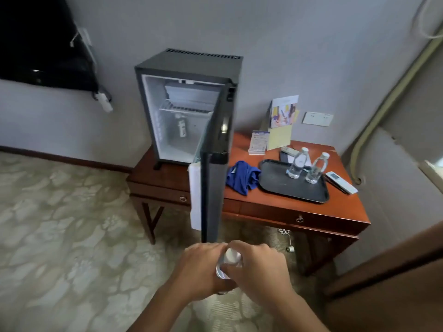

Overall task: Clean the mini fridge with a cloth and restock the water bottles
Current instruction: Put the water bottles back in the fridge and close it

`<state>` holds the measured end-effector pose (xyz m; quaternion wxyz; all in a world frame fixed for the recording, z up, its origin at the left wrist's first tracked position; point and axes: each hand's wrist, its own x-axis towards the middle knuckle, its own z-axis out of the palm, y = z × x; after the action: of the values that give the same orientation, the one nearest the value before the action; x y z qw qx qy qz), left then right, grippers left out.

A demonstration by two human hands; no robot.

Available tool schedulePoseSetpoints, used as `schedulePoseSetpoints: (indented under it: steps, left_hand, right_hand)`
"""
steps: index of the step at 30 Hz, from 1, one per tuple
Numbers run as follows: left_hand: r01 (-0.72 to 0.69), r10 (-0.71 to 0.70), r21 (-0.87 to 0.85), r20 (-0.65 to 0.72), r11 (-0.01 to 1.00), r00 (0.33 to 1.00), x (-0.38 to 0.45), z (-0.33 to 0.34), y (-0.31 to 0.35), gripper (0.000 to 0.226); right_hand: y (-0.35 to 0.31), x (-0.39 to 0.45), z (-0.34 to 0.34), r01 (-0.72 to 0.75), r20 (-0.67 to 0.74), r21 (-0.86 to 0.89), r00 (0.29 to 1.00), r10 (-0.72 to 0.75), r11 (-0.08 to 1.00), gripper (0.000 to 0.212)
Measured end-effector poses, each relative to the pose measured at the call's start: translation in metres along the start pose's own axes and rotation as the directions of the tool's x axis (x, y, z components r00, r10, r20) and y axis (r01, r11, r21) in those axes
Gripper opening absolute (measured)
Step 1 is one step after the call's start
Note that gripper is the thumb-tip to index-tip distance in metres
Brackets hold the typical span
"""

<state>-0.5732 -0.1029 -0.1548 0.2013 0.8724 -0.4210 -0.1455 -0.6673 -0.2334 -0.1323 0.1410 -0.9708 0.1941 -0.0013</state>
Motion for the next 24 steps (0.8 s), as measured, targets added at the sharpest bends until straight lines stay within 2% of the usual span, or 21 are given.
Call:
schedulePoseSetpoints:
  steps: [5,7,11,16,20,24]
  left_hand:
    - [0.047,-0.047,-0.015,-0.041,0.999,0.998,-0.017,-0.015,-0.057,0.045]
    - [0.062,-0.064,-0.026,-0.098,0.998,0.993,-0.020,-0.028,-0.074,0.048]
    - [0.114,-0.112,0.002,-0.127,0.994,0.986,-0.022,-0.062,-0.101,0.049]
    - [0.173,-0.170,0.008,-0.155,0.985,0.973,-0.009,-0.095,-0.110,0.038]
    - [0.254,-0.256,-0.032,-0.144,0.967,0.956,0.013,-0.103,-0.120,0.048]
    - [0.296,-0.309,-0.092,-0.192,0.951,0.932,0.036,-0.115,-0.121,0.053]
  right_hand:
    - [-0.061,0.018,0.023,0.008,-0.010,0.005,1.000,-0.008,1.000,0.045]
    - [-0.081,0.030,0.025,0.034,-0.050,0.003,0.998,-0.033,0.999,0.040]
    - [-0.117,0.049,0.023,0.039,-0.077,0.062,0.996,-0.034,0.997,0.035]
    - [-0.135,0.073,0.013,0.074,-0.112,0.183,0.992,-0.054,0.980,0.035]
    - [-0.139,0.103,0.014,0.091,-0.125,0.275,0.990,-0.058,0.957,0.041]
    - [-0.133,0.134,0.032,0.128,-0.162,0.479,0.985,-0.056,0.869,0.027]
